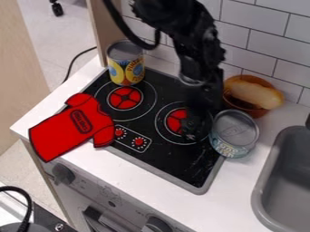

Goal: Put can and keep right side of burner.

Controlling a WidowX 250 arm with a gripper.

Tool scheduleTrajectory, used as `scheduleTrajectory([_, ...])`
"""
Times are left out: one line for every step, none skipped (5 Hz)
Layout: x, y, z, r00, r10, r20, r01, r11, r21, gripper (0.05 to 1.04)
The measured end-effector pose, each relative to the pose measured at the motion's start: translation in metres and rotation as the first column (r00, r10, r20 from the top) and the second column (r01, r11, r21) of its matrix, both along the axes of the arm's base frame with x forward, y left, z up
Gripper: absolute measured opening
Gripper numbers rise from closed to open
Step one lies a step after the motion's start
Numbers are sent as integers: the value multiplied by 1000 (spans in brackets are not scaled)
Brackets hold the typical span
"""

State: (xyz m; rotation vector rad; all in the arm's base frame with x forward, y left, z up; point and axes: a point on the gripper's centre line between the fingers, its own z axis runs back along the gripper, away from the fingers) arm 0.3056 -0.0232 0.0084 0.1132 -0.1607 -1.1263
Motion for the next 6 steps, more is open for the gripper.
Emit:
scheduleTrajectory([-5, 19, 4, 999, 33, -27, -33, 999, 3, 999])
scheduleTrajectory([-8, 38, 6, 997, 60, -44, -59, 998, 26, 999])
scheduleTrajectory([-11, 53, 9, 988, 145, -53, -145, 989, 0, 999])
scheduleTrajectory([-21, 73, 18, 941, 319, -116, -328, 943, -65, 999])
scheduleTrajectory([-32, 81, 31, 869, 467, -165, -486, 868, -100, 999])
scheduleTrajectory([-47, 80, 34, 802, 568, -187, -587, 808, -62, 999])
